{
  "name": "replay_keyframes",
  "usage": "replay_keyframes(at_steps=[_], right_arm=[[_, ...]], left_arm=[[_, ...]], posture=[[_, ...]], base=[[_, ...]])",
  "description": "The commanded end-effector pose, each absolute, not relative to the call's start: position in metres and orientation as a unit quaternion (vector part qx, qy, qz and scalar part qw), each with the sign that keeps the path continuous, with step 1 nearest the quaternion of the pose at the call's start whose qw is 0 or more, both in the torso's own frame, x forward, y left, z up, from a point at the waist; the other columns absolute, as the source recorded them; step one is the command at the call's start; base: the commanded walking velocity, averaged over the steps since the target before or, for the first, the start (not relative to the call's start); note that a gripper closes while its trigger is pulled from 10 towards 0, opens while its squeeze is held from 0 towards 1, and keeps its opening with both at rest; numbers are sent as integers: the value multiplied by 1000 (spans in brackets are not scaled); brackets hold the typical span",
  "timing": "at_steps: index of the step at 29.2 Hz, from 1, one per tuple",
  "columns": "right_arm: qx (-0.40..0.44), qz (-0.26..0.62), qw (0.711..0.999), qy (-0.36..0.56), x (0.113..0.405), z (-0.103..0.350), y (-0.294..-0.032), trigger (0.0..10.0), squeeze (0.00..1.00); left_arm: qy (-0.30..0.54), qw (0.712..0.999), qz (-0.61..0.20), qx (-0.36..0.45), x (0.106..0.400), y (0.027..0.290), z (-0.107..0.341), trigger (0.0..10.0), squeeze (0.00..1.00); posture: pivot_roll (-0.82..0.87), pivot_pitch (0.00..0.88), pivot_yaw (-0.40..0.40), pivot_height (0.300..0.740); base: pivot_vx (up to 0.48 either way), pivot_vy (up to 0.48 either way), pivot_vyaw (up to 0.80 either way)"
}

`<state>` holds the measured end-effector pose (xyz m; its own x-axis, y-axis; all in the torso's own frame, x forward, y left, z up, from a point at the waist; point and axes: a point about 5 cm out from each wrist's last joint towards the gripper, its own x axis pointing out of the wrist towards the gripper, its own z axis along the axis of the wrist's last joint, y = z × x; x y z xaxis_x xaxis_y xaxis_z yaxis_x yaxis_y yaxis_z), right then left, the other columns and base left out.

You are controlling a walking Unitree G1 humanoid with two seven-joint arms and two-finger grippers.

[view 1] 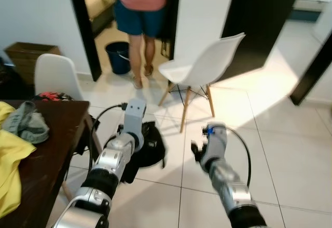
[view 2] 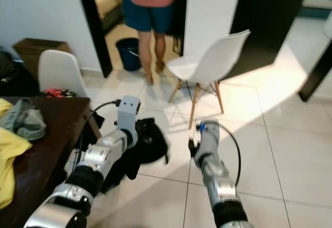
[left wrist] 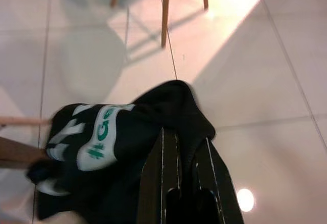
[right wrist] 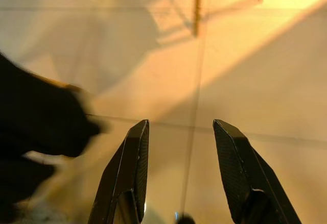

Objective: Hang hanger

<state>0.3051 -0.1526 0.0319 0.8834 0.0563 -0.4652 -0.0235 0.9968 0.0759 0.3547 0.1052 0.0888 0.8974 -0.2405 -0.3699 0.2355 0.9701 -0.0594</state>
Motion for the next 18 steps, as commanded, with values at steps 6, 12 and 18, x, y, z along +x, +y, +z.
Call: replay_keyframes(at_steps=[6, 12, 18], right_arm=[[22, -14, 957, 289, 289, 10, -167, 10000, 0], [17, -13, 959, 281, 289, 13, -169, 10000, 0], [26, -7, 968, 248, 297, 23, -161, 10000, 0]], left_arm=[[208, 976, -66, -28, 342, 136, 67, 10000, 0], [203, 976, -61, -47, 338, 143, 64, 10000, 0], [176, 982, -67, 28, 336, 153, 67, 10000, 0]], posture=[[-39, 102, 21, 740], [-44, 108, 26, 740], [-37, 121, 15, 740]], base=[[0, 0, -800], [0, 0, -800], [0, 0, -800]])
